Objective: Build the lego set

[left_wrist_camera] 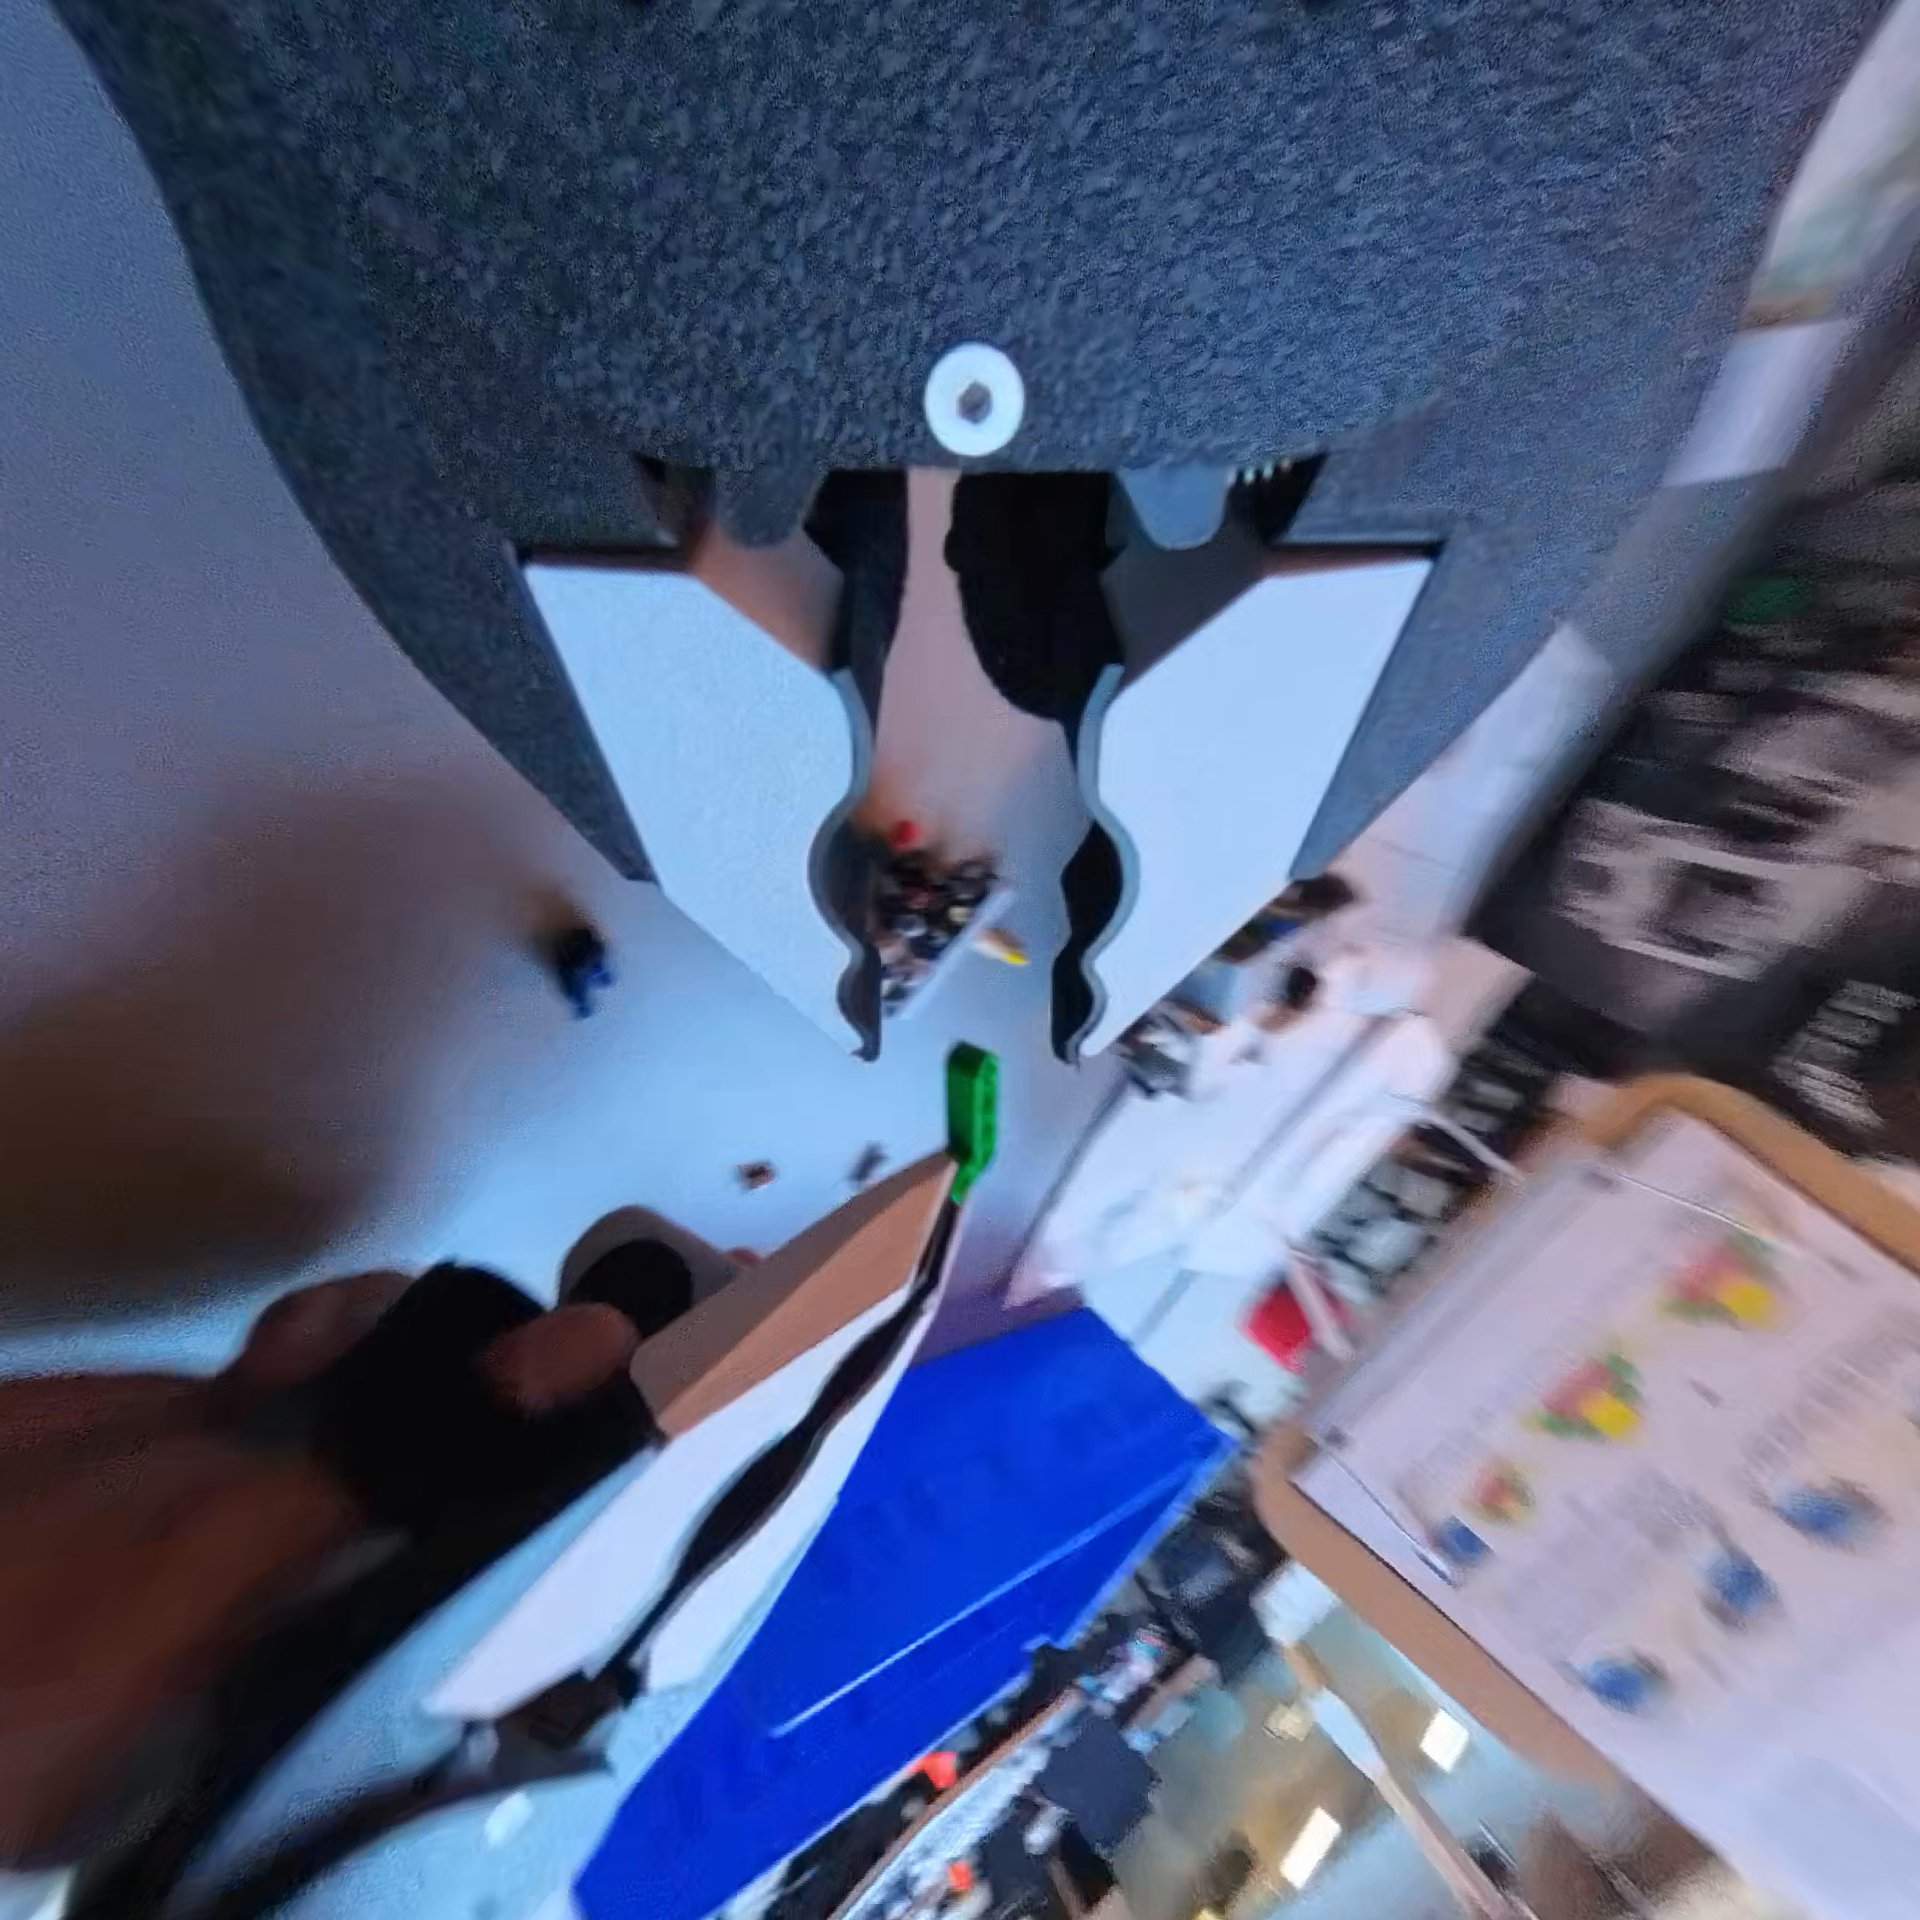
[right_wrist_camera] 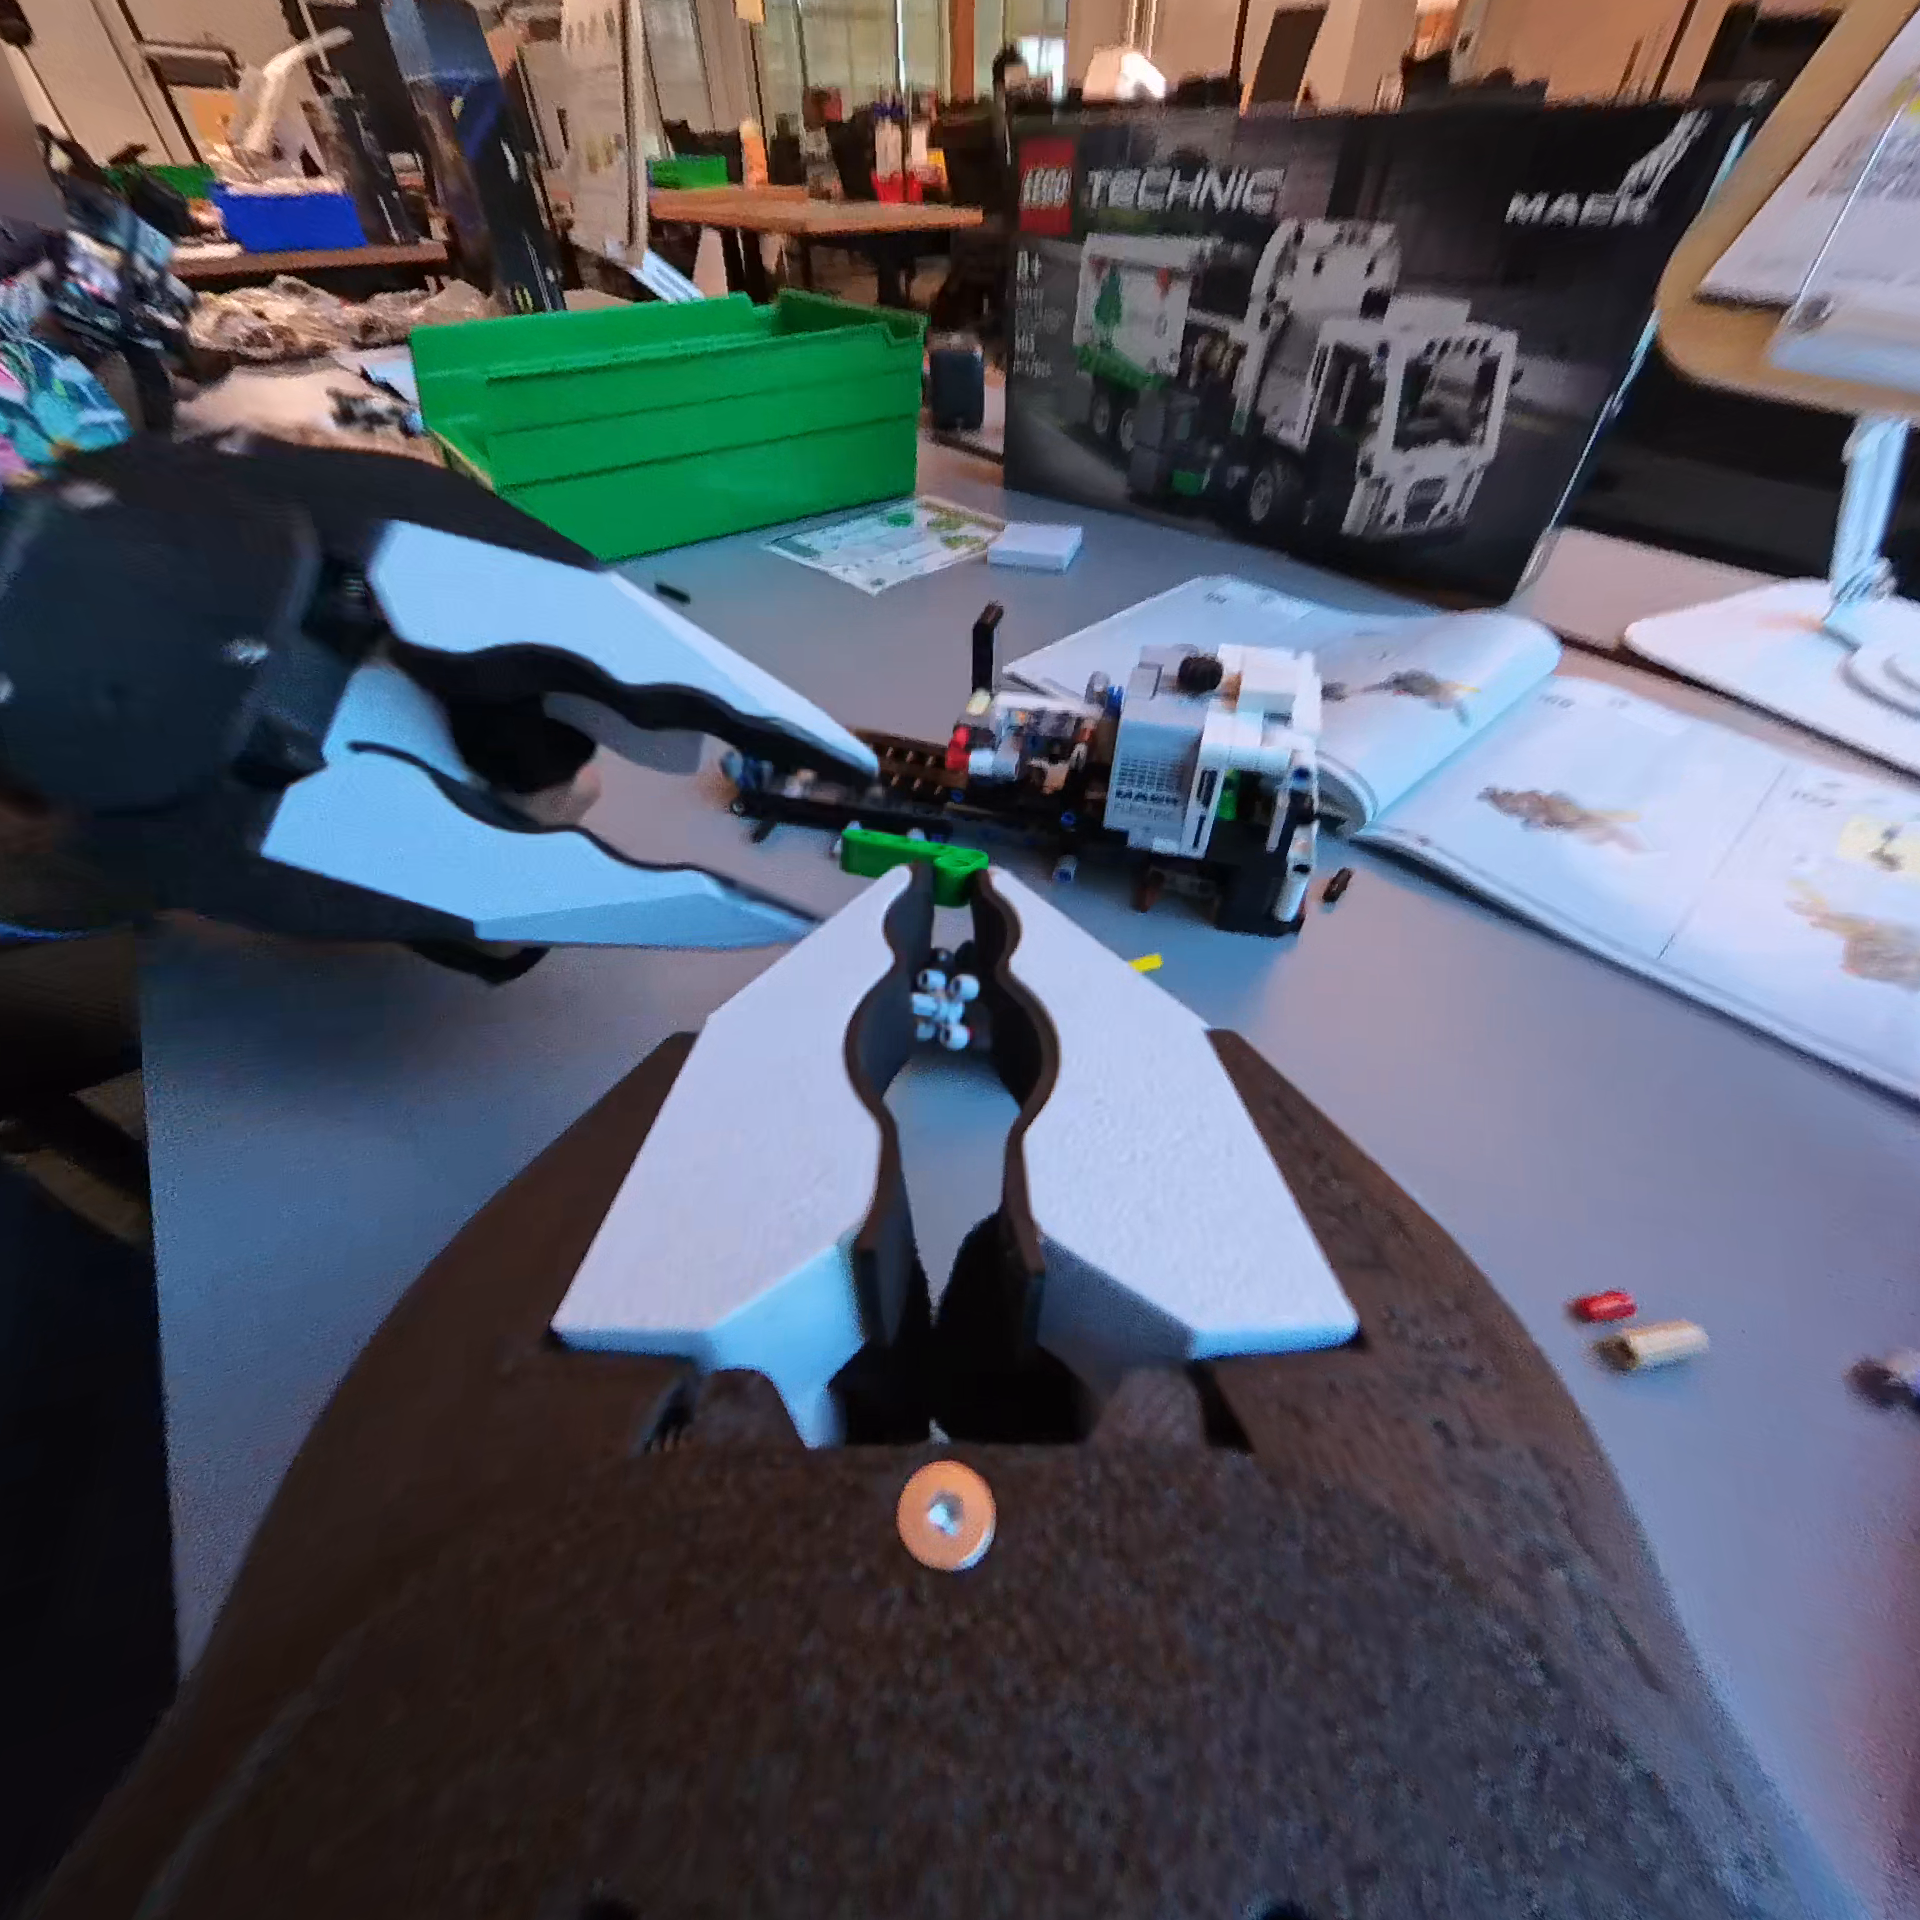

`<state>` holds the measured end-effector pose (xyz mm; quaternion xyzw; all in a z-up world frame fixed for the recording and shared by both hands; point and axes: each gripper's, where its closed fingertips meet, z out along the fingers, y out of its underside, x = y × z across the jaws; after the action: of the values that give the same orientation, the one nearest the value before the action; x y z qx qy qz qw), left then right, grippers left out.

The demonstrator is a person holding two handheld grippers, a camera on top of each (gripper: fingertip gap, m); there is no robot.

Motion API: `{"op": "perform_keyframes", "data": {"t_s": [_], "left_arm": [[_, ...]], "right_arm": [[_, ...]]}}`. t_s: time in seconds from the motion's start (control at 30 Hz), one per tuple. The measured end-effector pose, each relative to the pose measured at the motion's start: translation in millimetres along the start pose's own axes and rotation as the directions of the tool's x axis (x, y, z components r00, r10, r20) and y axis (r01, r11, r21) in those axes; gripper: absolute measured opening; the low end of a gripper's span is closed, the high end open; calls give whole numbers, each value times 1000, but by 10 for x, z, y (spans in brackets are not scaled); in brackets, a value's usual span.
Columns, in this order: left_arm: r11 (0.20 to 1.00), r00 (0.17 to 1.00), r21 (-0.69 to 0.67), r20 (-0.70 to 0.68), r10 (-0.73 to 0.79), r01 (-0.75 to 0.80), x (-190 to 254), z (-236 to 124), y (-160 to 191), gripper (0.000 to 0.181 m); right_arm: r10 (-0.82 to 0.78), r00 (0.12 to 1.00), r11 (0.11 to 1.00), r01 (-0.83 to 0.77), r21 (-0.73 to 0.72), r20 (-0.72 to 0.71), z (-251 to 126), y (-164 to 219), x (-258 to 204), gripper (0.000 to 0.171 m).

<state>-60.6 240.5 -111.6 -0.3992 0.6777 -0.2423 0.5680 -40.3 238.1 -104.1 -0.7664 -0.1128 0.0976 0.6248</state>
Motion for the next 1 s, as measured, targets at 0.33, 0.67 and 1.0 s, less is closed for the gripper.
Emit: {"op": "perform_keyframes", "data": {"t_s": [0.33, 0.67, 1.0], "left_arm": [[758, 716, 81, -406, -568, 647, -6, -99, -329, 20], [919, 896, 67, -261, -359, 388, 31, -54, -164, 7], [113, -48, -252, -556, -830, 961, -204, -141, -445, 4]], "right_arm": [[-103, 994, 976, 96, 196, 27, -96, -253, -154, 6], [-2, 996, 1000, 1, 11, 91, -76, -83, -161, 7], [-267, 964, 963, 267, -26, 25, -215, -133, 53, 22]]}}
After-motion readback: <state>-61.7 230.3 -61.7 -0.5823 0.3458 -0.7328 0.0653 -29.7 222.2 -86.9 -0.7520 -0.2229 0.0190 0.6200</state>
